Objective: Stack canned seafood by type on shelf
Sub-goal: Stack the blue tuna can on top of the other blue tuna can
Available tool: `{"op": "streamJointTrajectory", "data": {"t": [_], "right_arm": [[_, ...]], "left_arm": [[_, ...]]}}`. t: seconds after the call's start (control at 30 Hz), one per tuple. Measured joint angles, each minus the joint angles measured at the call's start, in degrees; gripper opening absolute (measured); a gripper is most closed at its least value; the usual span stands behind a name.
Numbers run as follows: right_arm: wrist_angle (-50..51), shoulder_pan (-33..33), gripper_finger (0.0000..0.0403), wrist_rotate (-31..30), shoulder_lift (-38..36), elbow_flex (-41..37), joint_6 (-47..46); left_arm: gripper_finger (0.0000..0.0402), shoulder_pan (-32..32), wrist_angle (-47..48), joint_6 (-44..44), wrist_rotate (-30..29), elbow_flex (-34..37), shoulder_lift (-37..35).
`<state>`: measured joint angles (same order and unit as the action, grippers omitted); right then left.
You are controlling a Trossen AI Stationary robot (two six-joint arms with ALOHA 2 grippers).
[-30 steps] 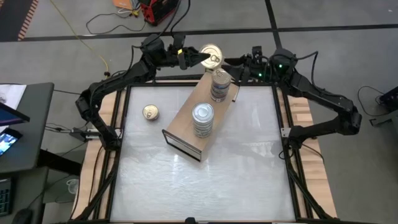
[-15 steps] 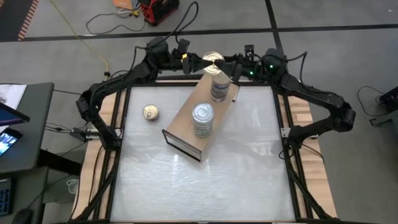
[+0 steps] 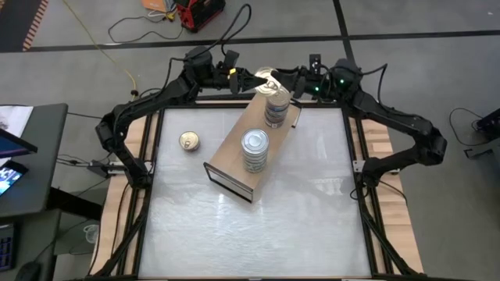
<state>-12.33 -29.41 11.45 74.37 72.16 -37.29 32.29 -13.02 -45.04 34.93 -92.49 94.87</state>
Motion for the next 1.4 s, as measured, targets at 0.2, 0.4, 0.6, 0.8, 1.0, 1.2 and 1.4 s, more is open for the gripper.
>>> {"op": "streamJointTrajectory", "data": {"t": [0.2,0.4,0.6,0.8,1.0,1.2,1.4], "right_arm": [[0.1,0.02,0.0219,0.87,0.0,0.0,0.25],[0.0,0.02,0.0218,0.85,-0.07,-0.01,-0.62],[2.05,-0.23,0.0219,0.65,-0.62,-0.02,-1.78],[13.84,-3.45,0.0223,0.98,-4.13,0.0,-3.3],[21.66,-7.63,0.0223,2.58,-5.65,0.0,-4.89],[22.77,-9.86,0.0226,8.19,-3.45,-0.02,-8.62],[22.27,-10.51,0.0227,9.58,-1.94,-0.02,-9.87]], "left_arm": [[0.0226,-0.04,-0.95,2.0,1.09,-0.01,-0.02],[0.0301,1.94,-1.68,2.45,0.97,-0.02,-0.08],[0.0348,5.11,-1.47,5.87,1.51,-0.02,-1.59],[0.0352,6.95,-1.55,11.49,5.17,-0.02,-4.3],[0.0352,6.98,-1.28,10.97,4.55,-0.02,-4.61],[0.0352,6.67,2.07,10.12,5.04,-0.02,-4.6],[0.0352,6.67,2.09,10.06,4.81,-0.02,-4.56]]}}
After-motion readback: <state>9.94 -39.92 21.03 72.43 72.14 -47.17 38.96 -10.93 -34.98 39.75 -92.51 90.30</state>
